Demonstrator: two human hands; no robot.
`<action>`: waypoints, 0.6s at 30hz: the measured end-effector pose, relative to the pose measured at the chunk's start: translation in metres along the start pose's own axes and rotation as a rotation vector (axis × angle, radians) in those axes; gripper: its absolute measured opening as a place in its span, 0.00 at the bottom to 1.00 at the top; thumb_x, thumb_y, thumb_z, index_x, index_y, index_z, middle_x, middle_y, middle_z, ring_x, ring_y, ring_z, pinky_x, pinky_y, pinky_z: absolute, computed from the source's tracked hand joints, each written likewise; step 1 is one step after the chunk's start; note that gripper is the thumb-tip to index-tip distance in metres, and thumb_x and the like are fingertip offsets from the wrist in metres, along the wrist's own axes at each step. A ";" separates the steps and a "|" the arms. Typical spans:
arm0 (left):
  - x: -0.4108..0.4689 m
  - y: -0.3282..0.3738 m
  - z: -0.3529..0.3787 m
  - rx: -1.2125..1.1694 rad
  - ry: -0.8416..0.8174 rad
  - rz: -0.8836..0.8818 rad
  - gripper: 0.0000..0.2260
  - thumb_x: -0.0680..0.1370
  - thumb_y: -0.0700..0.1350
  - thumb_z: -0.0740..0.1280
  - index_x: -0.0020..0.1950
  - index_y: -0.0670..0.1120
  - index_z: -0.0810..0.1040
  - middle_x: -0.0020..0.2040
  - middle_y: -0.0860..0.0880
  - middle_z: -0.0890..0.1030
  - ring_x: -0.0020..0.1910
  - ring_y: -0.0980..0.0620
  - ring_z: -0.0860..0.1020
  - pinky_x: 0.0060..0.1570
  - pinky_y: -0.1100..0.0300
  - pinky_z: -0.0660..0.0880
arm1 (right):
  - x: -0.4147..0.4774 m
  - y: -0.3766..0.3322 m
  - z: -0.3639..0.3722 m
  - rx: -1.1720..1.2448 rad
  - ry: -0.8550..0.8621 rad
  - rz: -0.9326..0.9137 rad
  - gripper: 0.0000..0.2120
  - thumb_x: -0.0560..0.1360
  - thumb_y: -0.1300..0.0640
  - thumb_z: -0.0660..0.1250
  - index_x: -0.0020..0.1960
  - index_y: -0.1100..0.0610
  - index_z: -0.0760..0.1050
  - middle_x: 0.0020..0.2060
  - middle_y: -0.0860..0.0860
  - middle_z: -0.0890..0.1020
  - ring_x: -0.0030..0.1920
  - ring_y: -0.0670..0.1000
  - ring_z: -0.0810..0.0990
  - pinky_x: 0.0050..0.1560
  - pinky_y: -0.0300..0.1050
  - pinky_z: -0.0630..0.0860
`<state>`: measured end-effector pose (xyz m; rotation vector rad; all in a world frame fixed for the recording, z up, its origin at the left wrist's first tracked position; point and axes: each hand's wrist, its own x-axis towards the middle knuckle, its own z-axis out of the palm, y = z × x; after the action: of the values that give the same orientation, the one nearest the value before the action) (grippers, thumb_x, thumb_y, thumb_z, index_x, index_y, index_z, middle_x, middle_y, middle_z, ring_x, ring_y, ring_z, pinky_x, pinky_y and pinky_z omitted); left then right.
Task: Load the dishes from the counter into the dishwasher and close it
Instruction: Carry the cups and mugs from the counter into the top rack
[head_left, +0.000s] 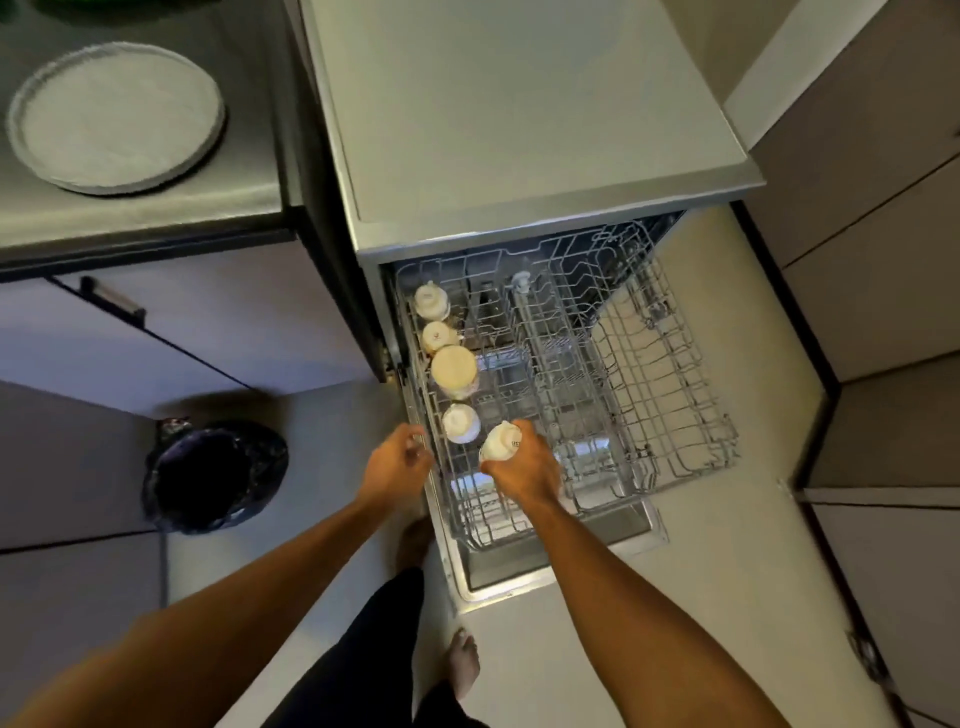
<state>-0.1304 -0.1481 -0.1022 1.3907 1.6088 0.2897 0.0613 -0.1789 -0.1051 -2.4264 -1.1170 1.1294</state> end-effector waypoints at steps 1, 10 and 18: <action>0.014 0.007 -0.001 -0.020 0.002 -0.017 0.14 0.78 0.40 0.68 0.63 0.47 0.73 0.43 0.53 0.77 0.40 0.55 0.77 0.40 0.65 0.72 | 0.014 -0.007 -0.002 0.019 0.007 -0.018 0.37 0.64 0.51 0.80 0.68 0.47 0.68 0.60 0.53 0.77 0.59 0.59 0.78 0.54 0.52 0.78; 0.160 0.043 -0.004 -0.200 0.215 -0.125 0.26 0.77 0.48 0.69 0.72 0.46 0.63 0.63 0.40 0.76 0.60 0.40 0.76 0.57 0.48 0.75 | 0.163 -0.077 -0.001 0.176 0.118 -0.100 0.38 0.63 0.54 0.81 0.69 0.47 0.68 0.61 0.53 0.77 0.58 0.57 0.79 0.56 0.54 0.79; 0.211 0.065 0.010 -0.284 0.419 -0.194 0.19 0.83 0.47 0.61 0.72 0.41 0.65 0.66 0.42 0.75 0.63 0.41 0.74 0.50 0.61 0.66 | 0.246 -0.104 0.022 0.183 0.208 -0.236 0.36 0.66 0.53 0.80 0.71 0.52 0.69 0.65 0.53 0.76 0.61 0.54 0.77 0.54 0.41 0.72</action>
<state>-0.0600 0.0511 -0.1660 0.9898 1.9377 0.7008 0.0891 0.0684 -0.2037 -2.1491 -1.1418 0.8449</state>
